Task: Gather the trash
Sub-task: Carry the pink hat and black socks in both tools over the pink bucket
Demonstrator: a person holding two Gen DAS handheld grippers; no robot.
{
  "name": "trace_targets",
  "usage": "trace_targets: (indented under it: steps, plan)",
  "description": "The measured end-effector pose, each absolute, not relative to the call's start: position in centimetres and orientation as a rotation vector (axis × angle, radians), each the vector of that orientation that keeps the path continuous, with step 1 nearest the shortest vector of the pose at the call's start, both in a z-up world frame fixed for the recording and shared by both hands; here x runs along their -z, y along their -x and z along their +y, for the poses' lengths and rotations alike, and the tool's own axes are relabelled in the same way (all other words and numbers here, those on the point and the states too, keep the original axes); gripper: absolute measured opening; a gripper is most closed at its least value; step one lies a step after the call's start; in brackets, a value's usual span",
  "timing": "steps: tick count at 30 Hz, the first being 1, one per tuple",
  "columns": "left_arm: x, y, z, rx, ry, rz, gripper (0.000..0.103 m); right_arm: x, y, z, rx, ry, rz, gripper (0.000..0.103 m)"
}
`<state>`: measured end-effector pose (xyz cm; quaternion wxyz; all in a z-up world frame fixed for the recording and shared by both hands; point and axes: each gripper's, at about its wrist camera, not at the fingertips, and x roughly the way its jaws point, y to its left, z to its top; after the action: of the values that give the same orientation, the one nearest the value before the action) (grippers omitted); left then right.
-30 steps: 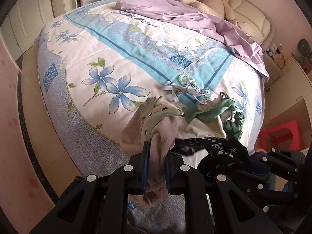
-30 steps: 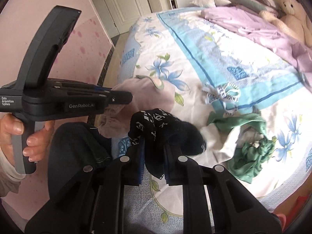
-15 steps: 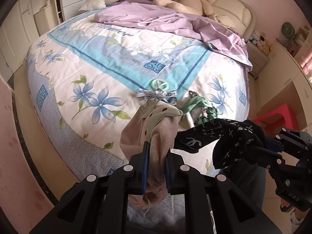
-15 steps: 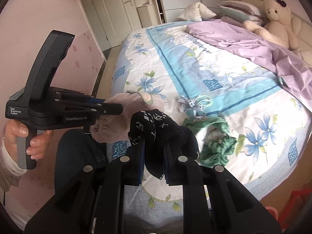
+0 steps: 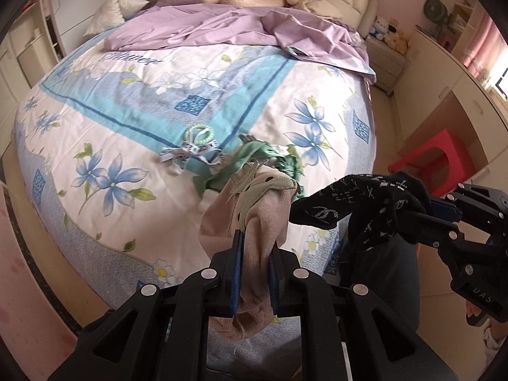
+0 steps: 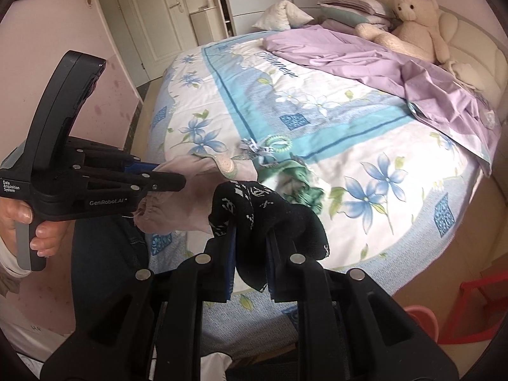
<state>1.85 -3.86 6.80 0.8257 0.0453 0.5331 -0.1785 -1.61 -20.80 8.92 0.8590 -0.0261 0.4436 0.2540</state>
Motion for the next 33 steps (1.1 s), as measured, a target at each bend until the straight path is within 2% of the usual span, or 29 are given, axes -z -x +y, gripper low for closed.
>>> trace_targets:
  steps: [17, 33]
  plan:
    - [-6.4, -2.6, -14.0, 0.525, -0.222, 1.148, 0.015, -7.6, 2.6, -29.9, -0.357, -0.053, 0.935, 0.015]
    - [-6.8, -3.3, -27.5, 0.714, -0.361, 1.115, 0.015, -7.1, 5.1, -41.6, -0.095, -0.192, 0.879, 0.015]
